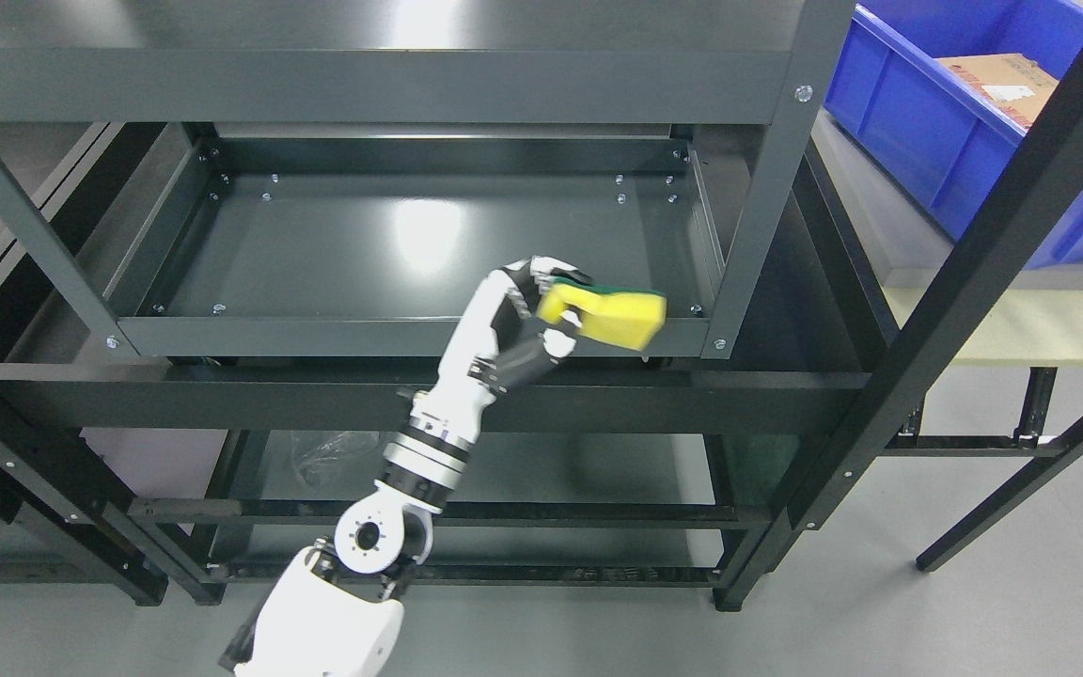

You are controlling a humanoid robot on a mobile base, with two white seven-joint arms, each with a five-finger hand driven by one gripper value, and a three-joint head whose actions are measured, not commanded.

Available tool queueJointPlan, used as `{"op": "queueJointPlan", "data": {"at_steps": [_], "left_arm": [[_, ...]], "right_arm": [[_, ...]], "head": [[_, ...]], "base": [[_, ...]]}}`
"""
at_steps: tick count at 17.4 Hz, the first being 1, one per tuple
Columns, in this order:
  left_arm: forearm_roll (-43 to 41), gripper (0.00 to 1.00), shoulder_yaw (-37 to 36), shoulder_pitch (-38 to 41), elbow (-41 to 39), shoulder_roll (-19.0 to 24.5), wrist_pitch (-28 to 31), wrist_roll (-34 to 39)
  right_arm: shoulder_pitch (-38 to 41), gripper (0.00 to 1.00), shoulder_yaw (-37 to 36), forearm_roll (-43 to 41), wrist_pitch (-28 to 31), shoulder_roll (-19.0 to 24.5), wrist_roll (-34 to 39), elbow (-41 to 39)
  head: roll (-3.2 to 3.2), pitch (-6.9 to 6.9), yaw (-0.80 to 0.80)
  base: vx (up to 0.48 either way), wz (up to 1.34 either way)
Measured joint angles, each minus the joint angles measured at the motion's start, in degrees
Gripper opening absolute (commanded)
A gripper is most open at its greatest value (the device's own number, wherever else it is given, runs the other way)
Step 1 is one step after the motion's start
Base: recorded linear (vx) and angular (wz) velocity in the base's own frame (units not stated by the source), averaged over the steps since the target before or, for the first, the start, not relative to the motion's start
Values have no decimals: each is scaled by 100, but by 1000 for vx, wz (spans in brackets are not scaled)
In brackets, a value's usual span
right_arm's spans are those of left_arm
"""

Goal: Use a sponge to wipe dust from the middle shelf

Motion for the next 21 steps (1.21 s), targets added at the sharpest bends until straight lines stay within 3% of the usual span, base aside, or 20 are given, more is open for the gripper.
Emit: {"op": "queueJointPlan", "data": {"at_steps": [5, 8, 13, 21], "left_arm": [[-150, 1, 1213, -110, -353, -26, 1975, 263], [-264, 1, 1783, -132, -623, -37, 2343, 297], [-350, 1, 2504, 91, -983, -48, 2240, 316], [-384, 1, 2827, 840, -1280, -58, 1121, 25]], "right_arm": [[0, 100, 0, 0, 0, 0, 0, 0], [0, 100, 0, 0, 0, 0, 0, 0], [0, 100, 0, 0, 0, 0, 0, 0], [0, 100, 0, 0, 0, 0, 0, 0]], "head": [[0, 0, 0], [0, 0, 0], [0, 0, 0], [0, 0, 0]], "base": [[0, 0], [0, 0], [0, 0], [0, 0]]}}
